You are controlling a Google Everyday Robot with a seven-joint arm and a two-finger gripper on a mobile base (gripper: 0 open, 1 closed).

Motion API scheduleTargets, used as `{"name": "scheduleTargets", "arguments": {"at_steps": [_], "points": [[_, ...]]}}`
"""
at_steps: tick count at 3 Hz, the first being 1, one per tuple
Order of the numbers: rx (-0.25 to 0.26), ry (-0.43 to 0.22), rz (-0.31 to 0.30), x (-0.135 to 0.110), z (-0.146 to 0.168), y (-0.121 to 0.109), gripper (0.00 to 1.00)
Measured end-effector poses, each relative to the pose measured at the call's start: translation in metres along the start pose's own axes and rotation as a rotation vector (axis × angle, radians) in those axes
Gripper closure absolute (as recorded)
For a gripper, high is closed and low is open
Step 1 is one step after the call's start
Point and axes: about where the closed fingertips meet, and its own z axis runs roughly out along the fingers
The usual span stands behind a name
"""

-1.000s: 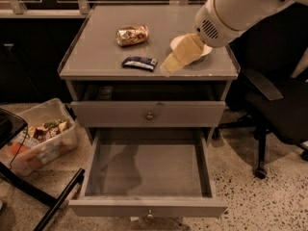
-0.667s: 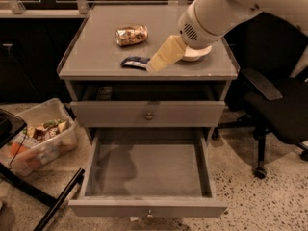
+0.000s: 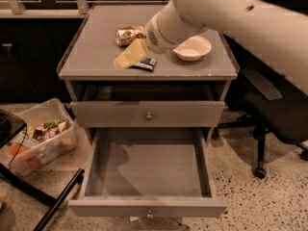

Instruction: Place rxbar blueberry into middle drawer

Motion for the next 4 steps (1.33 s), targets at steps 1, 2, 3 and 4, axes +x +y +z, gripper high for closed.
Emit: {"name": "scheduleTargets", "arguments": {"at_steps": [1, 2, 3, 4], "points": [[-0.034, -0.035, 0.013, -0.017, 0.044, 0.008, 0.00], [-0.048, -0.048, 0.034, -0.027, 0.084, 0.006, 0.00], [-0.057, -0.039, 0.048, -0.032, 0.119, 0.003, 0.00], [-0.032, -0.007, 0.070, -0.024, 0.148, -0.010, 0.00]]}}
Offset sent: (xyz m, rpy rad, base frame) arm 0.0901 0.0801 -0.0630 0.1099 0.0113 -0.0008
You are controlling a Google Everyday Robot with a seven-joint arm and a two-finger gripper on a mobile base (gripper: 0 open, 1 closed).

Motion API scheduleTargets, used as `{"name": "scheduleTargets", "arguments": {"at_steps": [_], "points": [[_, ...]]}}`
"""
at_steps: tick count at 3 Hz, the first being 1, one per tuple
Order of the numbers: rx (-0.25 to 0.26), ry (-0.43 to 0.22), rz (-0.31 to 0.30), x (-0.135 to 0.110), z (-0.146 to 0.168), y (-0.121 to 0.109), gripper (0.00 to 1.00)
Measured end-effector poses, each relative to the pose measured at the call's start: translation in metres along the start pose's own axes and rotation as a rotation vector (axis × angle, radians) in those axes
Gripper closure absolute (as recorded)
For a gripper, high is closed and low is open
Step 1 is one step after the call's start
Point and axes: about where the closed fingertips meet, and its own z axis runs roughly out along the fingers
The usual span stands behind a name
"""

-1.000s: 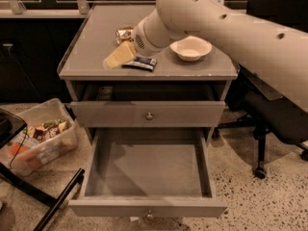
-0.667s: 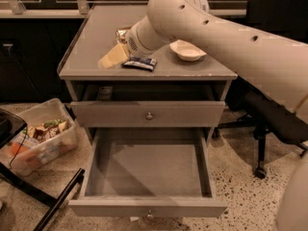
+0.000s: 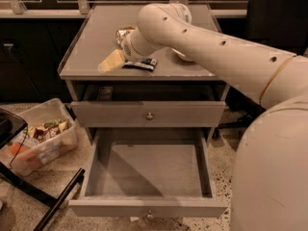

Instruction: Place rxbar blueberry into middle drawer

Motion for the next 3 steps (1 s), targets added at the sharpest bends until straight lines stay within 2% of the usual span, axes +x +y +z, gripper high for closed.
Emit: {"name": "scheduleTargets", "arguments": {"at_steps": [1, 2, 3], "points": [[0.057, 0.032, 0.037, 0.016, 0.013, -0.023, 0.00], [0.127, 0.039, 0.072, 0.029, 0.008, -0.045, 0.00], [0.172, 0.030, 0.093, 0.039, -0.003, -0.054, 0.19]]}}
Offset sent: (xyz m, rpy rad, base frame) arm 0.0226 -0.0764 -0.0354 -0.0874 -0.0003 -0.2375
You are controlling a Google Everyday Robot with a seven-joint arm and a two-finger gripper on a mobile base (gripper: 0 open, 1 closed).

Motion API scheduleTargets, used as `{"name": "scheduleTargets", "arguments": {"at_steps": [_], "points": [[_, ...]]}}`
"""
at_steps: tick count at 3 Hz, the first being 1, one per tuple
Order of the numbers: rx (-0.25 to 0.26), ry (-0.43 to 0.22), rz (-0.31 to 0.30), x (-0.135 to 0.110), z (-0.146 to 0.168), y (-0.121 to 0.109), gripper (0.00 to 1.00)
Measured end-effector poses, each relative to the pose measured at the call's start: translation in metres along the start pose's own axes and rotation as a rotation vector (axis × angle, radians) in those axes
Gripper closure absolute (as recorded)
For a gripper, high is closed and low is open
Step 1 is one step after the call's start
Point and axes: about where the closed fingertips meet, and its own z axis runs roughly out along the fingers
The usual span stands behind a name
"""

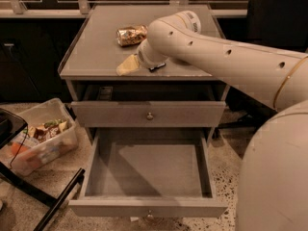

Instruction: Place rxbar blueberry into middle drawer

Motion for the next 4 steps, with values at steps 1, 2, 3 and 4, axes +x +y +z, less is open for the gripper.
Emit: {"name": "scheduleTargets", "arguments": {"at_steps": [1, 2, 3, 4], "points": [[0.028, -0.012, 0.013, 0.006, -0.011, -0.004, 0.42], [0.041, -0.030, 0.022, 0.008, -0.020, 0.000, 0.65], [0.041, -0.030, 0.021, 0.003, -0.024, 0.000, 0.89], [0.053, -0.045, 0.022, 0.004, -0.030, 0.007, 1.00]]}}
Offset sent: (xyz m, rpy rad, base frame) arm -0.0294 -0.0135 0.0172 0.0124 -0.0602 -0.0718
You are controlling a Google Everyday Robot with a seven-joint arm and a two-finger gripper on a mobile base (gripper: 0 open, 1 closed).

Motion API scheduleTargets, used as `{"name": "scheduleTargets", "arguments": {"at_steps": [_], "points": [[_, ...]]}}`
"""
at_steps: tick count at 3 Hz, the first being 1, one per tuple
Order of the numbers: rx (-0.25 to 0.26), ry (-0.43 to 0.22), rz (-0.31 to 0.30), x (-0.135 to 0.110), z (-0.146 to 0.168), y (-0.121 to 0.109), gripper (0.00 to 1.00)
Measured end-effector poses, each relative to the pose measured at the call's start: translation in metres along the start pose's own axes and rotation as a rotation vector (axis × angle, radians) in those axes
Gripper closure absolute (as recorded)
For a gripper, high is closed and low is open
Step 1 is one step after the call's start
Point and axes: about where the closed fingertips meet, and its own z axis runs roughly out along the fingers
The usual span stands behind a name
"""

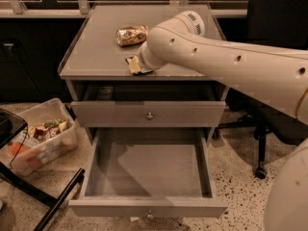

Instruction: Place rxbar blueberry into middle drawer

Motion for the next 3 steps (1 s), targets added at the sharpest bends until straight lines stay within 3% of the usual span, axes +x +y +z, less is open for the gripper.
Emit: {"name": "scheduleTargets", "arguments": {"at_steps": [2, 3], "points": [[-0.025, -0.071, -0.053, 0.005, -0.036, 0.016, 1.00], [-0.084, -0.154, -0.067, 0.010, -0.076, 0.025, 1.00]]}}
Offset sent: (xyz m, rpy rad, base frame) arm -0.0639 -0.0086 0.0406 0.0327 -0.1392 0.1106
